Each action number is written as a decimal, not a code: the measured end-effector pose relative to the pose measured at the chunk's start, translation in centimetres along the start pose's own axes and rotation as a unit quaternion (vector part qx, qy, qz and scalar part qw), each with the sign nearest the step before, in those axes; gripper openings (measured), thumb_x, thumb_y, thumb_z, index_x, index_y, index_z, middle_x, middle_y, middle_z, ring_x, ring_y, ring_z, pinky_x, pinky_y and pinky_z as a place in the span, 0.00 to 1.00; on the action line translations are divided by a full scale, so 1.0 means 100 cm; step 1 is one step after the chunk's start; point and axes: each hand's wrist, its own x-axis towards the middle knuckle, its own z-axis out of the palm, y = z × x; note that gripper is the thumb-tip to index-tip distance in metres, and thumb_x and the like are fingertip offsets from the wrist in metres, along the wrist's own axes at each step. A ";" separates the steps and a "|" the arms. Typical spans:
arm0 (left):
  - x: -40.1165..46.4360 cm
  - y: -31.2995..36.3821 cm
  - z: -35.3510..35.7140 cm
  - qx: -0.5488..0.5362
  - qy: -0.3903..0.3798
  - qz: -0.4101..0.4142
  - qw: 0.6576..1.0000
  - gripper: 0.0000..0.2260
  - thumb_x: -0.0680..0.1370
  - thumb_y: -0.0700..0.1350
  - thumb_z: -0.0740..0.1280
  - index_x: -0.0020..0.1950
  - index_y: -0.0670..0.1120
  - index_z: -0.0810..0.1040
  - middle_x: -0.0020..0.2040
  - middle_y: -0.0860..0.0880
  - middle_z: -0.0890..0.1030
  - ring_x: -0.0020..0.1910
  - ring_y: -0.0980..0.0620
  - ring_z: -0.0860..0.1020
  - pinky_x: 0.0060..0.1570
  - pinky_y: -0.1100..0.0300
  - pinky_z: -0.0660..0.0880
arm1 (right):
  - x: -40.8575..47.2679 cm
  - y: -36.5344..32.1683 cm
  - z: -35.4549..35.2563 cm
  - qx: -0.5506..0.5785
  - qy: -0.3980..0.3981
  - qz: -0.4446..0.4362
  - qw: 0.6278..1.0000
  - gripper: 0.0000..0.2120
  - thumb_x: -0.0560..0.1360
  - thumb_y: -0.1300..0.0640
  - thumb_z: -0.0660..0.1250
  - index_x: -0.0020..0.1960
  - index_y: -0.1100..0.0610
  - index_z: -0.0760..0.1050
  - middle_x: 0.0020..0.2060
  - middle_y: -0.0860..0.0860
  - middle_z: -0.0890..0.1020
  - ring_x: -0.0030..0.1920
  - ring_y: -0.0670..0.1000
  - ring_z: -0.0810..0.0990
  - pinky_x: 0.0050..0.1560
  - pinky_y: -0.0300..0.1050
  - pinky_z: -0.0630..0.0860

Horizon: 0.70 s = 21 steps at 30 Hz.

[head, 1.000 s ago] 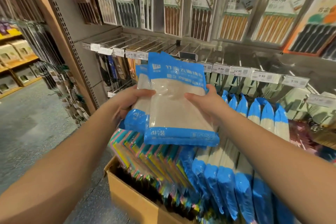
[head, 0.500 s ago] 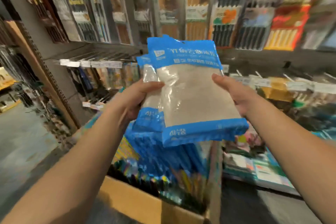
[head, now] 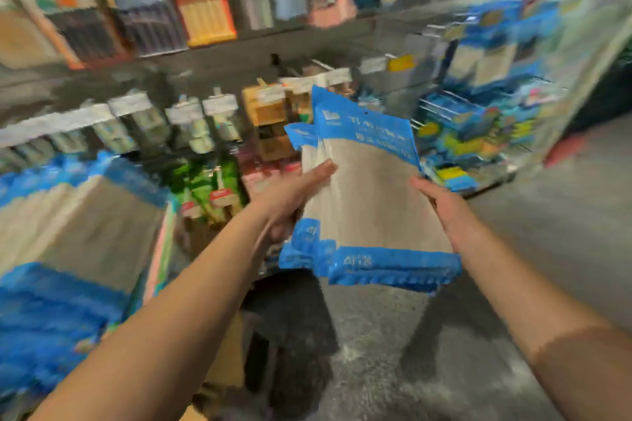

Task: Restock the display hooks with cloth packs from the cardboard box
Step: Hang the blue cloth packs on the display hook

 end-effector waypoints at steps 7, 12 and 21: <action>0.098 -0.025 0.124 0.029 -0.149 -0.075 0.986 0.27 0.72 0.55 0.74 0.69 0.49 0.74 0.48 0.49 0.87 0.45 0.51 0.86 0.42 0.54 0.83 | -0.019 -0.023 -0.143 0.028 0.117 0.002 0.993 0.15 0.79 0.49 0.63 0.45 0.55 0.86 0.37 0.53 0.86 0.33 0.51 0.85 0.33 0.42 0.81; 0.193 -0.044 0.196 0.044 -0.211 -0.090 0.972 0.27 0.71 0.54 0.72 0.67 0.44 0.78 0.58 0.44 0.84 0.52 0.48 0.84 0.48 0.55 0.82 | -0.003 -0.052 -0.237 0.042 0.187 -0.030 0.981 0.20 0.77 0.47 0.64 0.63 0.58 0.79 0.51 0.57 0.85 0.47 0.56 0.85 0.52 0.51 0.81; 0.370 -0.021 0.330 0.017 -0.262 -0.163 0.951 0.17 0.70 0.56 0.69 0.56 0.50 0.82 0.48 0.49 0.87 0.44 0.53 0.85 0.43 0.59 0.82 | 0.077 -0.151 -0.357 0.020 0.299 -0.068 0.952 0.17 0.78 0.48 0.67 0.63 0.54 0.78 0.50 0.56 0.86 0.45 0.56 0.86 0.43 0.49 0.83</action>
